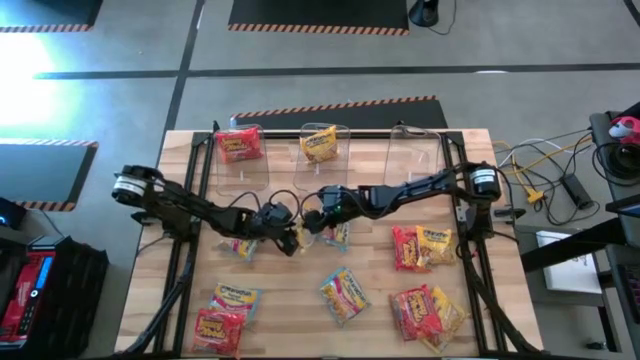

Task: Sort Maruchan noodles
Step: Put the yellow noodle pack into the middle transparent bin

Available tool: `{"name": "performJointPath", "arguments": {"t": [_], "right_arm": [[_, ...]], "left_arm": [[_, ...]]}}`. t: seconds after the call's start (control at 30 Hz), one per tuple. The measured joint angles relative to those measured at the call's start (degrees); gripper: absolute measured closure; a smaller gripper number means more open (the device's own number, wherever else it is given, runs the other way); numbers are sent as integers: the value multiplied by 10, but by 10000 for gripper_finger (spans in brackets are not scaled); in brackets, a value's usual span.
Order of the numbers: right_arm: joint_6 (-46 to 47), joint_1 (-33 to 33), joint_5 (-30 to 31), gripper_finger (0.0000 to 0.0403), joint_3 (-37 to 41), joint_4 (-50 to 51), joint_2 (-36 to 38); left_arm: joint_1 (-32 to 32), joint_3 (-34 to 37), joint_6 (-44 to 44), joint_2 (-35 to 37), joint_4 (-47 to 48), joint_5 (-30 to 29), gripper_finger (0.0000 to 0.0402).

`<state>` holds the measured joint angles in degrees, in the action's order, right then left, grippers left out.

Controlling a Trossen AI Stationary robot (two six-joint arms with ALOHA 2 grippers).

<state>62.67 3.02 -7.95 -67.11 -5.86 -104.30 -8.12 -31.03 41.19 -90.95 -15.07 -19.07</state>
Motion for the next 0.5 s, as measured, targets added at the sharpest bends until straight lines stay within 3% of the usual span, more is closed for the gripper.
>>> {"name": "performJointPath", "arguments": {"t": [0.13,0.5], "right_arm": [[10,0,2,186,0,0,-8],[10,1,1,186,0,41,-4]], "left_arm": [[-1,0,11,-29,-49,13,253],[0,0,5,-18,-54,2,286]]}}
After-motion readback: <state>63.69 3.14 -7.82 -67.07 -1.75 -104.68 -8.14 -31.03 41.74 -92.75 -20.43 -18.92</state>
